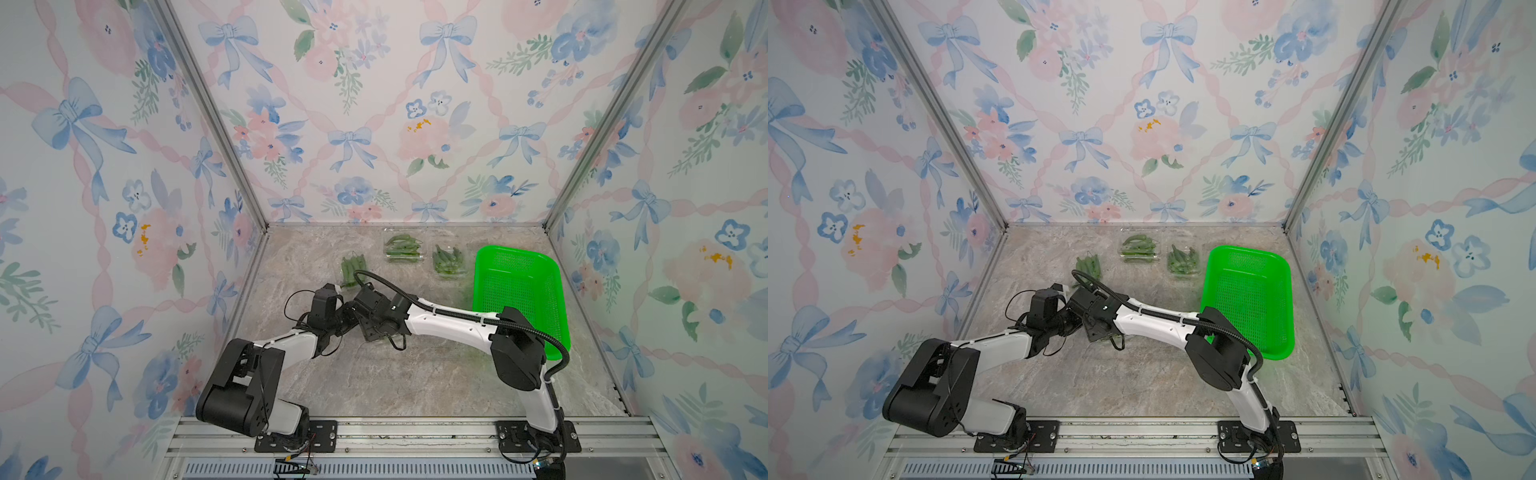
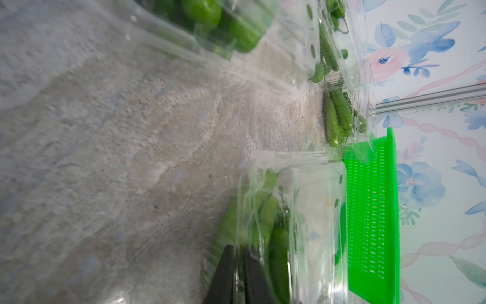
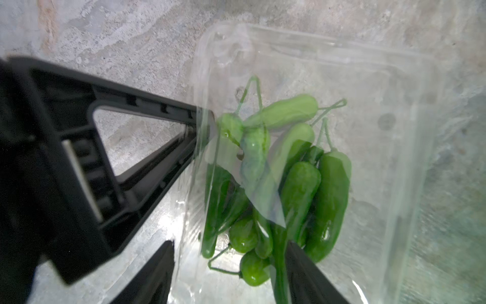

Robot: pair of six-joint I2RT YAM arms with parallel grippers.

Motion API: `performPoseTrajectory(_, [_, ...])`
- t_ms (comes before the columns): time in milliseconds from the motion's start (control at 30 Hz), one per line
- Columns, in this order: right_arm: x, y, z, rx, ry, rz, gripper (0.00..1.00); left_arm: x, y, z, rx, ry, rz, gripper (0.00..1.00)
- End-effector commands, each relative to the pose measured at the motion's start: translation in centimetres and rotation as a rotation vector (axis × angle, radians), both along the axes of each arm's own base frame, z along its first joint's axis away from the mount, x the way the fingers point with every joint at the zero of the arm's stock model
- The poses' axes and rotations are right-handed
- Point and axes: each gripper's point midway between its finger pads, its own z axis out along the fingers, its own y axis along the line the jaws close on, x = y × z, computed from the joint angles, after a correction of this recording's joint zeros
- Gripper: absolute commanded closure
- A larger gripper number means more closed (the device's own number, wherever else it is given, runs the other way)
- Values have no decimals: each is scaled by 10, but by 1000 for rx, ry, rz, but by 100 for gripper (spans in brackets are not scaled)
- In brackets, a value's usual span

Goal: Take small green peppers out of containers
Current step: Open the packing box at the center of the board.

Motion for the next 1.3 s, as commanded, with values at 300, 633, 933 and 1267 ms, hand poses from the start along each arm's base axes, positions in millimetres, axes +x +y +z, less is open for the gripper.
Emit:
performPoseTrajectory(300, [-3,24,-10,129,3,-41,33,-13,-8,-8,-19,24,-43,88])
performPoseTrajectory(633, [-6,20,-23,131,21,-39,35,-14,-9,-11,-31,33,-47,89])
performPoseTrajectory(933, [-10,18,-32,135,-8,-42,34,-14,-11,-14,-46,45,-49,88])
performPoseTrajectory(1267, [-16,15,-37,98,-19,-38,36,-17,-10,-16,-53,46,-52,89])
